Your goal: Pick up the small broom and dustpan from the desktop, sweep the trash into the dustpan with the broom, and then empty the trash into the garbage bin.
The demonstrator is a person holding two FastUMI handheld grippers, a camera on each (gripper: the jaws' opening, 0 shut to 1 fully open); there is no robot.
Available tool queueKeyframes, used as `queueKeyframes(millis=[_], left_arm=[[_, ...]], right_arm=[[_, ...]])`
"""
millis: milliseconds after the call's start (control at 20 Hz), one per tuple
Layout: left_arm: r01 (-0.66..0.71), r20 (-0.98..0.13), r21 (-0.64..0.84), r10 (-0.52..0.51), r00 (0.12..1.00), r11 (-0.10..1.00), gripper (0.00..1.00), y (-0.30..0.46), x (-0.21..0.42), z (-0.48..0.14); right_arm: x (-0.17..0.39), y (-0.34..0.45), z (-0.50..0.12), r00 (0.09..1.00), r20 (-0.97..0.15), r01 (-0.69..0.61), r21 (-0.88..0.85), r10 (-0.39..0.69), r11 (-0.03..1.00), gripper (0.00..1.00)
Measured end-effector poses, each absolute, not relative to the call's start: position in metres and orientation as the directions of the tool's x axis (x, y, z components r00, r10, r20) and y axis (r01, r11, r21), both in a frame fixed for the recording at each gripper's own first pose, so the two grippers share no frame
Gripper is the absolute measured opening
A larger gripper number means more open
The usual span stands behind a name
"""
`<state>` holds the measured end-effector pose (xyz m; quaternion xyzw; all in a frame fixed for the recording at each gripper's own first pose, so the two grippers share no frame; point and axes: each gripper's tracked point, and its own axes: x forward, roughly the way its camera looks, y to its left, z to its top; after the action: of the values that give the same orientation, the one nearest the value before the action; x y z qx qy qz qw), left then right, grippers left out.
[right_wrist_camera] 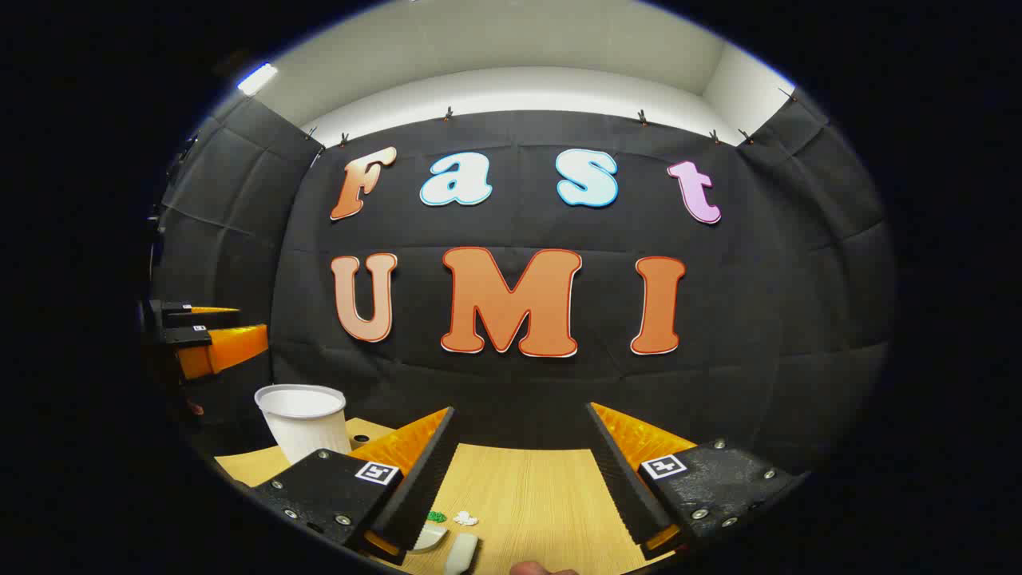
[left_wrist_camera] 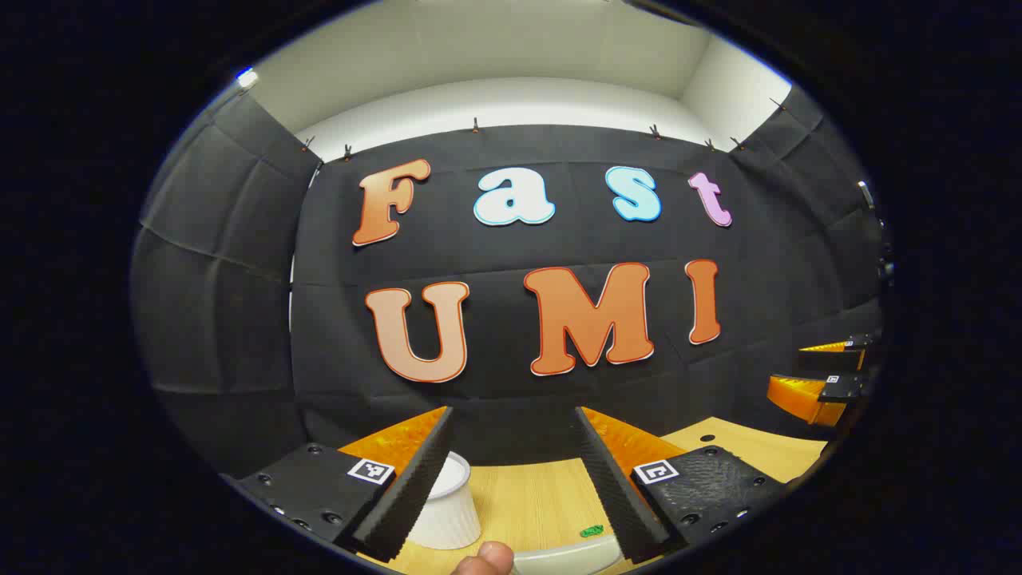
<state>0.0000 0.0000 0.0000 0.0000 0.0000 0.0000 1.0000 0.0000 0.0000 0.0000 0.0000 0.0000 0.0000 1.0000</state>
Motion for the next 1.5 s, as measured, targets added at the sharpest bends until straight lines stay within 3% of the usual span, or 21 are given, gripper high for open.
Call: queueKeyframes(millis=[300,500,1500], left_arm=[[0.001,-0.05,-0.166,-0.01,0.999,0.986,0.95,-0.026,-0.01,-0.024],[-0.084,-0.047,-0.218,0.076,0.996,0.972,0.95,-0.023,-0.017,-0.031],[-0.032,-0.087,-0.084,0.025,0.996,0.996,0.94,-0.065,-0.02,-0.064]], right_arm=[[0.0,0.013,-0.013,0.999,-0.021,0.036,0.004,-0.036,0.999,0.94],[-0.003,0.017,-0.022,0.998,-0.037,0.059,0.006,-0.059,0.998,0.94],[-0.008,0.039,-0.026,0.999,-0.051,0.005,-0.003,-0.005,1.0,0.94]])
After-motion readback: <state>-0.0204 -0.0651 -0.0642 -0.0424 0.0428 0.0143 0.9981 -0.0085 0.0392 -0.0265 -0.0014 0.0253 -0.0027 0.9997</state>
